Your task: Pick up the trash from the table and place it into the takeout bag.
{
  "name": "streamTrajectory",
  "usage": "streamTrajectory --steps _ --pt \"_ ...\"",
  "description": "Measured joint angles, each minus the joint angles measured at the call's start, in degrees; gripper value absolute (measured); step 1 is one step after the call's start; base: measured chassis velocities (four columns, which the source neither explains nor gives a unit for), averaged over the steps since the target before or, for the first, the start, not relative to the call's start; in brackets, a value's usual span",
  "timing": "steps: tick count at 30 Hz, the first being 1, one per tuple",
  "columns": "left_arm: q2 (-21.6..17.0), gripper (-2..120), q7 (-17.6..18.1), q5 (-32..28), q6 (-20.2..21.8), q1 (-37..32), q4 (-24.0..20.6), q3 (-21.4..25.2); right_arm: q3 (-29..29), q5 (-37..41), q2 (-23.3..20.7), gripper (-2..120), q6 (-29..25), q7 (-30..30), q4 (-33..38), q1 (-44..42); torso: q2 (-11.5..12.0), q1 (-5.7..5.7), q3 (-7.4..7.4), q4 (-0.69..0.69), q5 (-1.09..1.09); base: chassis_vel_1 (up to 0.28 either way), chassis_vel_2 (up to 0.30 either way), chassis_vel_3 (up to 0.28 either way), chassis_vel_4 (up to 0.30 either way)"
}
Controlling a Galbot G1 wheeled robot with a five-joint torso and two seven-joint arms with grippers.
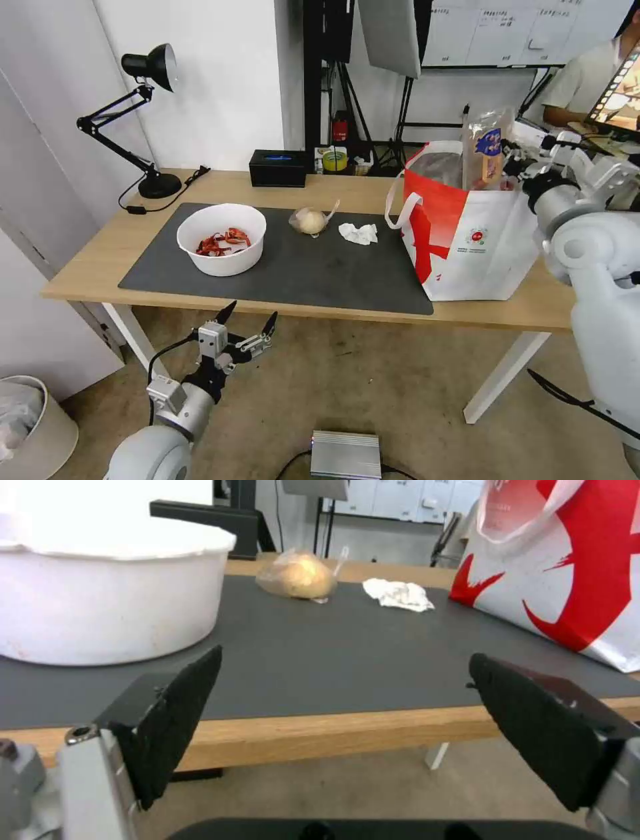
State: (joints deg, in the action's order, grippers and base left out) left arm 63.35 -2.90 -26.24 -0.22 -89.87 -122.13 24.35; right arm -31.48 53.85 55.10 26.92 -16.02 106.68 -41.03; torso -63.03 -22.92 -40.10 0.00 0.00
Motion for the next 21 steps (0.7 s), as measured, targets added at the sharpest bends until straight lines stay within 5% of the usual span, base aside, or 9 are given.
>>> streamTrajectory --steps 11,21 --pt "-0.32 100 0.03 -0.02 -0.02 0.39 -0.06 -0.17 -0.41 1.49 0.12 0 1.51 -1.52 1.58 -1.32 0.0 0.0 0.0 0.0 0.0 0.0 0.0 0.0 0.0" --pt "-0.49 100 0.09 -0.03 0.0 0.42 -0.07 -0.09 -1.0 5.29 -0.04 36 2.97 -2.17 2.34 -1.41 0.0 0.0 0.0 0.0 0.0 0.0 0.0 0.0 0.0"
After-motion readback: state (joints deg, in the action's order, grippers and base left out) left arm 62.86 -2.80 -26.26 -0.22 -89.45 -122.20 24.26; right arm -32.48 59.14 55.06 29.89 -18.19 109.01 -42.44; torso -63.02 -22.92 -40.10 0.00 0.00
